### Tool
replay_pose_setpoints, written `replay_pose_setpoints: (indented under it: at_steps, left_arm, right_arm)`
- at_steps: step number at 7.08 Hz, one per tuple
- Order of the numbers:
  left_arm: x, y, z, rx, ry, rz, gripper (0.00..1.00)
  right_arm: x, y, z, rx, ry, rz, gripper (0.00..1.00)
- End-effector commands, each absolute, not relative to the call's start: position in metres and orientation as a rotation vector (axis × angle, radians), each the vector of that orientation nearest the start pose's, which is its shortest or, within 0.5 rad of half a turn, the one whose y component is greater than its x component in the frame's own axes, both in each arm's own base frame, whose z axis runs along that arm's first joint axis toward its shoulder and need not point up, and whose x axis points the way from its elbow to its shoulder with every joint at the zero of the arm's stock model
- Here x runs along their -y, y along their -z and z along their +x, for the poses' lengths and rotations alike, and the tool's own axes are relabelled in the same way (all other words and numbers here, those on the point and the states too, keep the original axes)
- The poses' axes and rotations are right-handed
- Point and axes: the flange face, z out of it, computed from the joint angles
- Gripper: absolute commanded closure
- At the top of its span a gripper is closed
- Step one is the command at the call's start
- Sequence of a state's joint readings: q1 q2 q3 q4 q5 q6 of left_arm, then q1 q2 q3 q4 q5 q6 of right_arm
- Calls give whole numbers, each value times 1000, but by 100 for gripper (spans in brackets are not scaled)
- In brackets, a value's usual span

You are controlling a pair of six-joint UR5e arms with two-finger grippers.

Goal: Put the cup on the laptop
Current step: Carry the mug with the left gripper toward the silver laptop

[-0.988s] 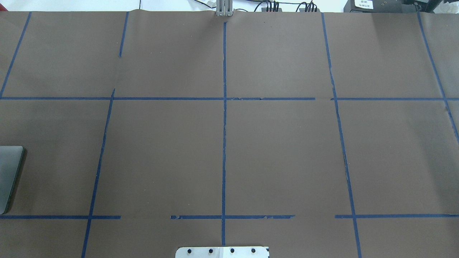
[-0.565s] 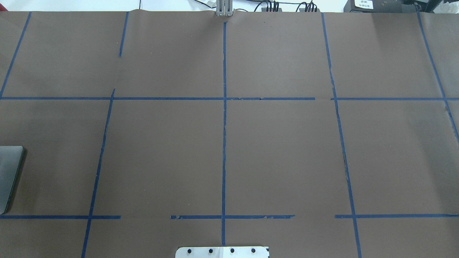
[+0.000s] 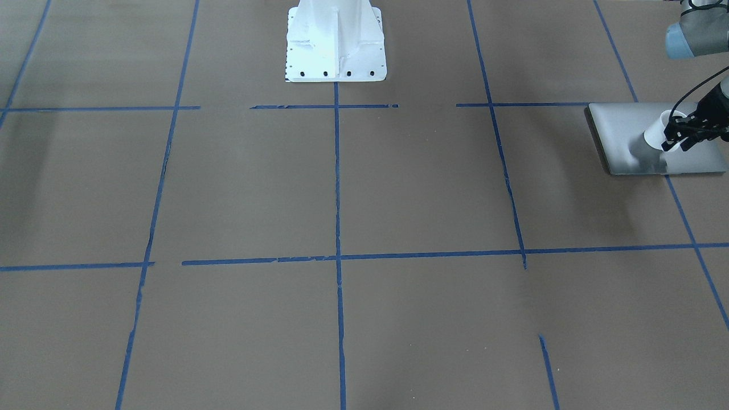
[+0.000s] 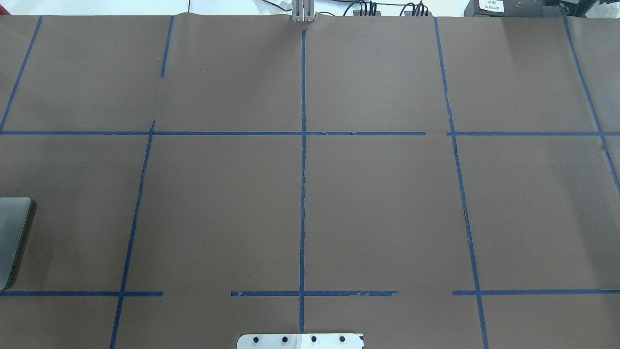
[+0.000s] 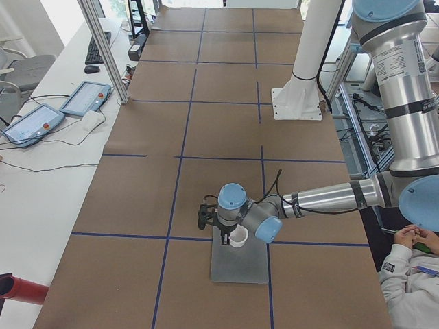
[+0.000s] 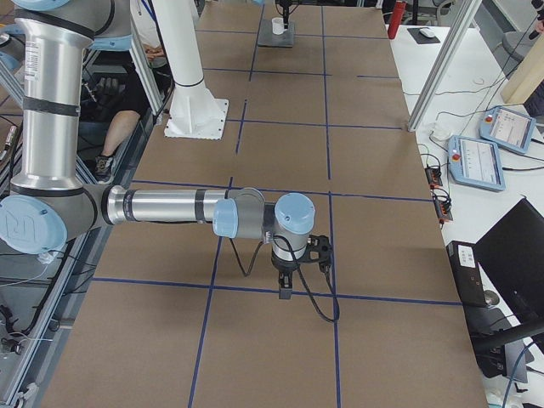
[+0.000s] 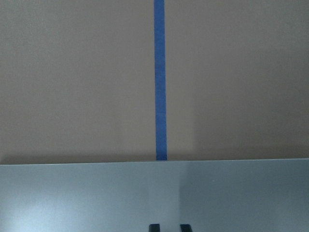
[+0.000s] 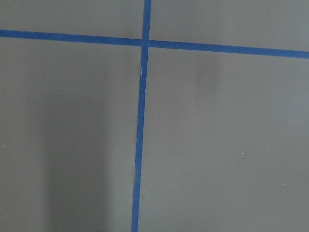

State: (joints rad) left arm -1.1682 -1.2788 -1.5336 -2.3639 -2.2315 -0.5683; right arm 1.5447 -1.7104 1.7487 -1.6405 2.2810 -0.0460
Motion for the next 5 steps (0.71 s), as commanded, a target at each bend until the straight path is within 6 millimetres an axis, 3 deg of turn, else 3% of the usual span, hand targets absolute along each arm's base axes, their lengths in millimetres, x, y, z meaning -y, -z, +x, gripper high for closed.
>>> replay_pose_setpoints:
  at_steps: [1, 2, 3, 5]
  left_arm:
    - [375, -710, 79, -792, 3, 107, 0]
    - [372, -696, 73, -800, -13, 133, 0]
    - [375, -693, 53, -822, -63, 145, 0]
    - [381, -692, -52, -750, -48, 171, 0]
  right_arm:
    - [432, -647, 57, 711, 58, -22, 0]
    - [432, -647, 57, 711, 58, -22, 0]
    - [432, -647, 57, 711, 58, -22, 0]
    - [432, -647, 57, 711, 58, -22, 0]
